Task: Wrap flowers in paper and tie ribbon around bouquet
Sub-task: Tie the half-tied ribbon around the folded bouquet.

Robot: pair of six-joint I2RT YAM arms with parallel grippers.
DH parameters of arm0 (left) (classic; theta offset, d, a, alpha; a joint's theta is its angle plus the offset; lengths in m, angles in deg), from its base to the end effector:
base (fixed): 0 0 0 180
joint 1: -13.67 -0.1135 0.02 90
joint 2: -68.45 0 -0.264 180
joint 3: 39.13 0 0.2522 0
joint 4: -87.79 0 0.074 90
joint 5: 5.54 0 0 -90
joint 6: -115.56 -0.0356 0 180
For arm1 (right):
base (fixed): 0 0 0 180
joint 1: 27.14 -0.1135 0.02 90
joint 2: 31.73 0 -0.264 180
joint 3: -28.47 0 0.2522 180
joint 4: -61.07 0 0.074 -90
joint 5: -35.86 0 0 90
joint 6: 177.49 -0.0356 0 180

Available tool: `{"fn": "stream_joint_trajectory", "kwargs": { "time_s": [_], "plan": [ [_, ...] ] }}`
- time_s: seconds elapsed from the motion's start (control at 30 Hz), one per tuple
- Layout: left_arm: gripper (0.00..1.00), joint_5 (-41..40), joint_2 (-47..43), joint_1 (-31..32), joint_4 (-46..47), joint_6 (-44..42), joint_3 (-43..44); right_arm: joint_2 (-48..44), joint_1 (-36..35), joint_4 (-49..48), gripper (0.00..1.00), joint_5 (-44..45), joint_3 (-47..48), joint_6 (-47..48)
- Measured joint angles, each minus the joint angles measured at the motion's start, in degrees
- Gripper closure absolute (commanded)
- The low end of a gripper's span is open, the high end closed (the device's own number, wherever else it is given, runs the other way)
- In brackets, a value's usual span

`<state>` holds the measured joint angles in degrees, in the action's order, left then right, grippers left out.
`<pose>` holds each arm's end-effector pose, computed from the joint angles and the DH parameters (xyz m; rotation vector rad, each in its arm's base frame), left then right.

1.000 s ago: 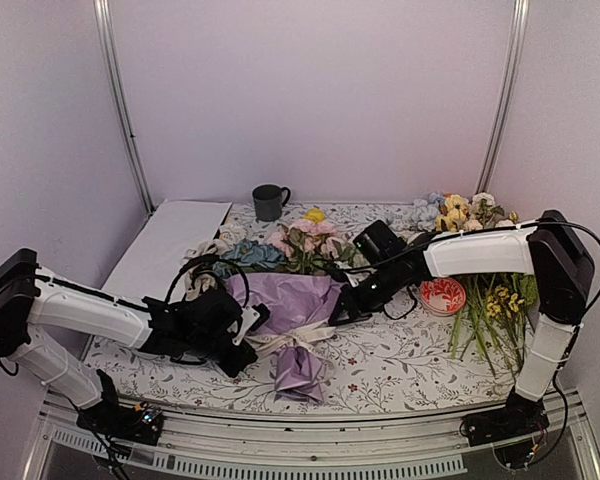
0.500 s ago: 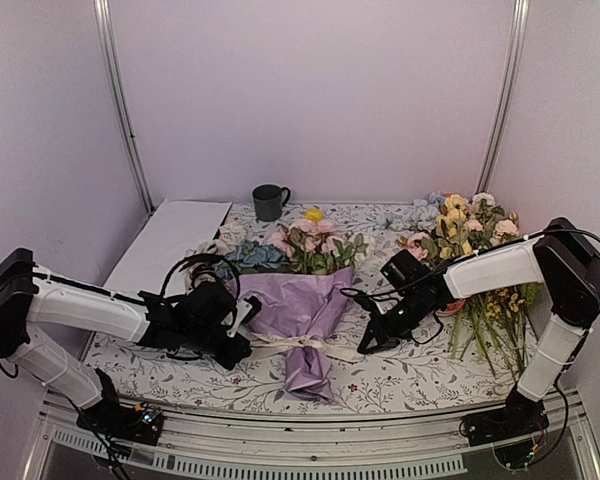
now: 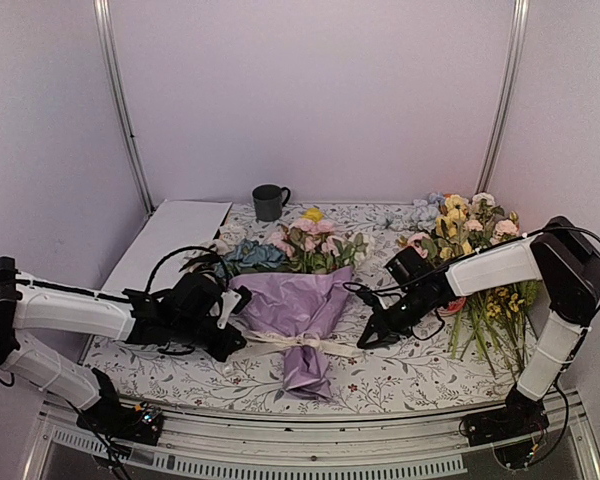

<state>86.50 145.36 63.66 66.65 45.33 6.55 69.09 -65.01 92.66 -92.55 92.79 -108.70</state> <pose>0.1551 -0.1868 0.1531 0.6851 2.4774 -0.5383 0.2314 0.2080 0.1283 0.6151 -2.8479 -1.1584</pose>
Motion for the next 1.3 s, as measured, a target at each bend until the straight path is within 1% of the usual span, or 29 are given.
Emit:
{"fn": "stream_joint_trajectory", "kwargs": {
  "time_s": [0.17,0.33,0.57,0.7,0.93,1.13,1.3],
  "plan": [
    [1.0,1.5,-0.8,-1.4,1.2,1.5,-2.0,0.0,2.6,-2.1,1.0,-1.5,-3.1,-0.3],
    [1.0,2.5,0.5,-1.6,2.6,2.6,-2.2,0.0,3.1,-2.6,1.0,-2.8,-4.7,-0.5],
    [1.0,4.7,0.9,-4.6,5.4,5.0,-3.8,-1.7,6.4,-4.0,1.0,-4.6,-7.8,-0.8],
    [1.0,6.2,0.9,-5.0,6.5,5.6,-4.7,-1.8,6.6,-5.3,1.0,-6.1,-9.1,-1.1],
    [1.0,7.2,0.9,-5.9,7.6,6.7,-5.9,-1.9,7.6,-5.9,1.0,-6.1,-9.7,-1.9],
    [1.0,4.9,0.5,-8.8,5.6,7.7,-7.6,-2.3,10.1,-4.2,1.0,-5.6,-10.8,-2.2],
    [1.0,4.7,0.3,-9.1,5.6,7.7,-7.6,-2.4,10.4,-4.0,1.0,-5.7,-10.8,-2.1]
  ]
}}
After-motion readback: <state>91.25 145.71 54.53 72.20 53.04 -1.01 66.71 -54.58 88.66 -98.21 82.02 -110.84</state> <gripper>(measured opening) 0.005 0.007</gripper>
